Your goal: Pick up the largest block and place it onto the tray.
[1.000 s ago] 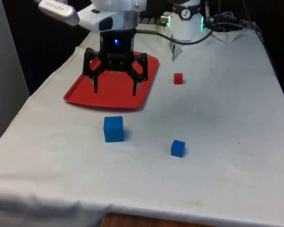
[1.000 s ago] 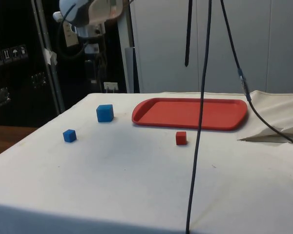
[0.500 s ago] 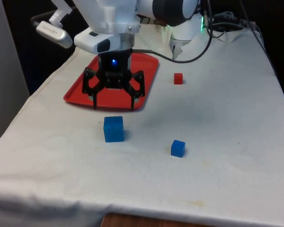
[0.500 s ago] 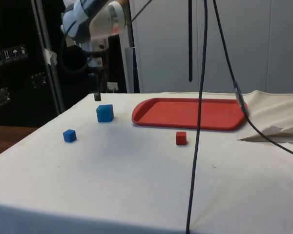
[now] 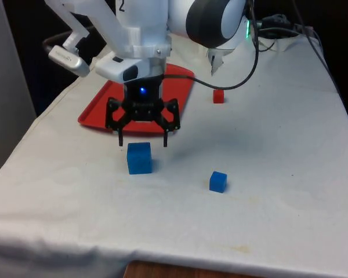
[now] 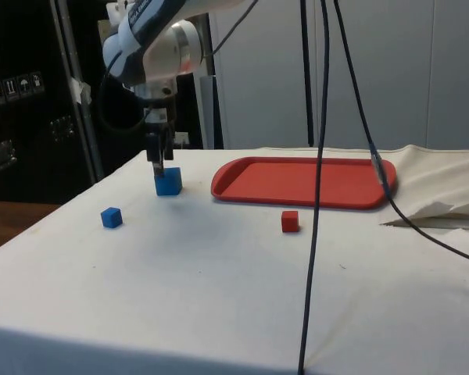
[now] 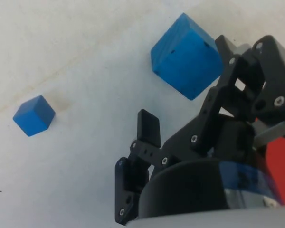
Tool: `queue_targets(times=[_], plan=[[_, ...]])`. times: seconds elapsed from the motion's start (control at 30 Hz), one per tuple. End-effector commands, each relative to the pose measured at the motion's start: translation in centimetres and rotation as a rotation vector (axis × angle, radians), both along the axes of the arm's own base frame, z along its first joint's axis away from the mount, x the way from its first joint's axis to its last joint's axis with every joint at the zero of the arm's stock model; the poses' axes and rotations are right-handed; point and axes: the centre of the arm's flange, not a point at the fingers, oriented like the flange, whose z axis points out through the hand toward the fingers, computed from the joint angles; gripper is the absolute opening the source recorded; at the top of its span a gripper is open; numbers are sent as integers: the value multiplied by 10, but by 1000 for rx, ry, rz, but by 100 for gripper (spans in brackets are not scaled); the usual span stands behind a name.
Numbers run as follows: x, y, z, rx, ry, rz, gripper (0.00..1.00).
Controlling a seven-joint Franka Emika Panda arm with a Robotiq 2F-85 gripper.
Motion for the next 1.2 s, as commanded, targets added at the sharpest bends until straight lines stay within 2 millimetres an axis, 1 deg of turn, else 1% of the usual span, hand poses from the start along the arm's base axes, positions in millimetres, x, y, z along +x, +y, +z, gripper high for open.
queue_targets(times=[0.0, 0.23, 0.27, 0.43, 0.53, 0.67, 0.7, 0.73, 0.77, 0.83, 0.87, 0.9, 0.93, 1.0, 1.17], plan=[[2, 0, -6, 7, -6, 8, 100], [2, -6, -22, 22, -11, 21, 100], [0, -4, -19, 20, -6, 17, 100], [2, -13, -34, 34, -18, 29, 100], [3, -17, -38, 39, -23, 30, 100], [3, -18, -40, 42, -29, 32, 100], [3, -18, -40, 43, -29, 35, 98], [3, -18, -40, 42, -29, 35, 90], [3, -18, -40, 42, -29, 35, 80], [2, -18, -40, 42, -29, 35, 56], [2, -18, -41, 42, -29, 35, 34], [2, -17, -40, 41, -27, 34, 23], [3, -18, -40, 42, -30, 36, 23], [2, -18, -40, 43, -30, 35, 1], [2, -18, -40, 43, -30, 36, 0]])
